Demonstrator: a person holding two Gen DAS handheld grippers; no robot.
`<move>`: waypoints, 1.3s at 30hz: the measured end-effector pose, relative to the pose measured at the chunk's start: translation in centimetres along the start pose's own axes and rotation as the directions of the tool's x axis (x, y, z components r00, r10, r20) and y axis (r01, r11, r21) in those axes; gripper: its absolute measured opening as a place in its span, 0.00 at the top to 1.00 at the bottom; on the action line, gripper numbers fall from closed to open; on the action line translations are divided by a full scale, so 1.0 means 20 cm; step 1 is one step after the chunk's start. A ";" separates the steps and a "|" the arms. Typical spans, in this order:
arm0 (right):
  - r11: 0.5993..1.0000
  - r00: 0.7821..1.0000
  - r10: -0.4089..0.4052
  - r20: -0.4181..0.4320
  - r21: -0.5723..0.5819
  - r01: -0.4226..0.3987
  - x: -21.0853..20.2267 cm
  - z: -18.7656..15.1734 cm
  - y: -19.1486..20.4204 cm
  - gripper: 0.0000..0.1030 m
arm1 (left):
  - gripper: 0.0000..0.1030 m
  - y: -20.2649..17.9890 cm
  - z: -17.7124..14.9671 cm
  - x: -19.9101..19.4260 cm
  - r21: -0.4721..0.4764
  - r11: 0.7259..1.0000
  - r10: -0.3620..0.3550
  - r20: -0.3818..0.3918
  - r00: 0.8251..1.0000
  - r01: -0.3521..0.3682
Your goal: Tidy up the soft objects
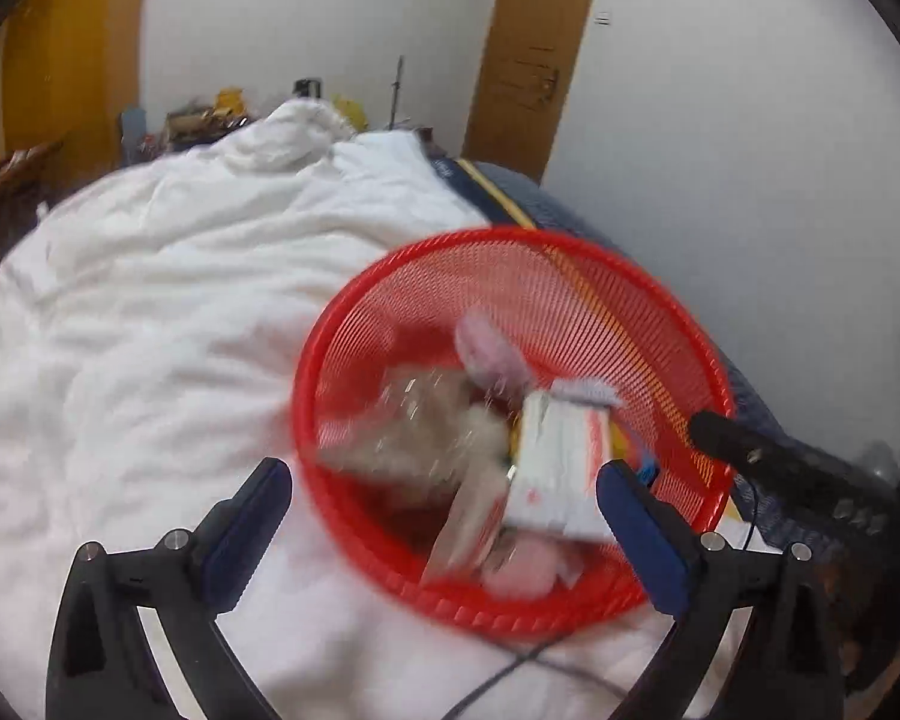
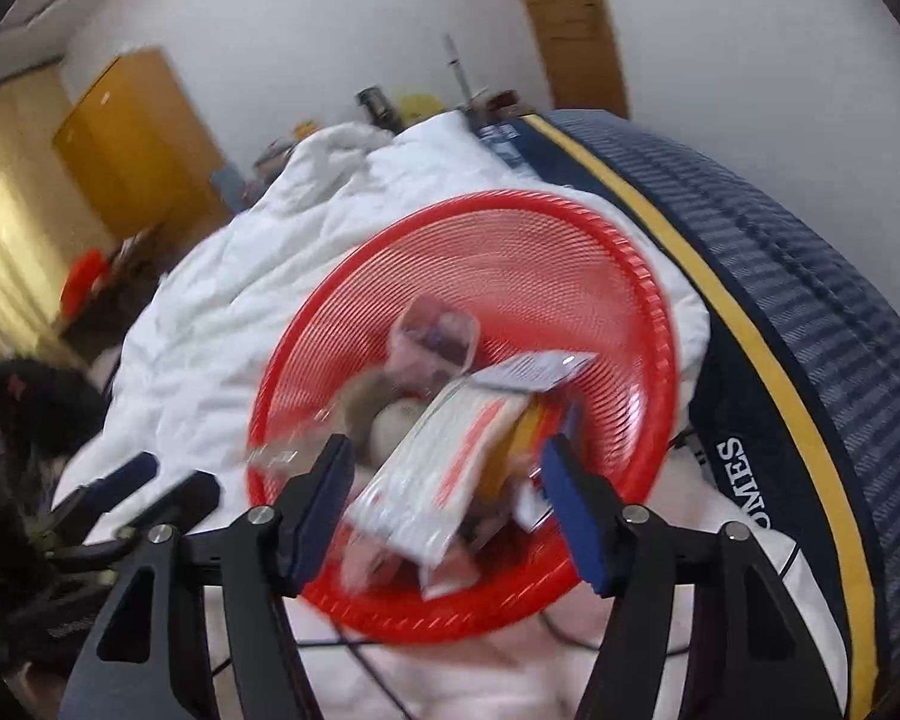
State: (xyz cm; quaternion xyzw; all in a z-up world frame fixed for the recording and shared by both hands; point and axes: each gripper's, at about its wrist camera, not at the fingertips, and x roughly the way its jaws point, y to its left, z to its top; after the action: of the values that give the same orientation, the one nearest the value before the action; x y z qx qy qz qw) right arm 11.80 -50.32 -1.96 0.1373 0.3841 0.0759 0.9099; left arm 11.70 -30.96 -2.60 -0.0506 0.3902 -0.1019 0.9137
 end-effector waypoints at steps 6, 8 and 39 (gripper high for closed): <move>0.985 0.998 -0.056 0.029 -0.163 0.060 -0.02 -0.07 0.21 0.28 | 0.01 0.05 -0.11 0.08 0.059 0.979 0.195 -0.018 0.981 -0.194; 0.970 0.995 -0.087 0.051 -0.221 0.096 -0.03 -0.09 0.26 0.28 | 0.01 0.04 -0.12 0.09 0.084 0.975 0.208 -0.021 0.978 -0.206; 0.937 0.970 -0.242 0.035 -0.252 0.243 0.00 -0.03 0.16 0.26 | 0.01 -0.14 -0.17 -0.07 0.222 0.957 0.150 0.172 0.974 -0.187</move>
State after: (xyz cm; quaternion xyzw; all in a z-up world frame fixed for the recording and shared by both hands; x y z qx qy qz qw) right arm 11.32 -47.21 -1.44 -0.0288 0.3834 0.0115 0.9231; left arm 7.95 -33.53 -3.49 0.0847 0.3066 -0.0651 0.9458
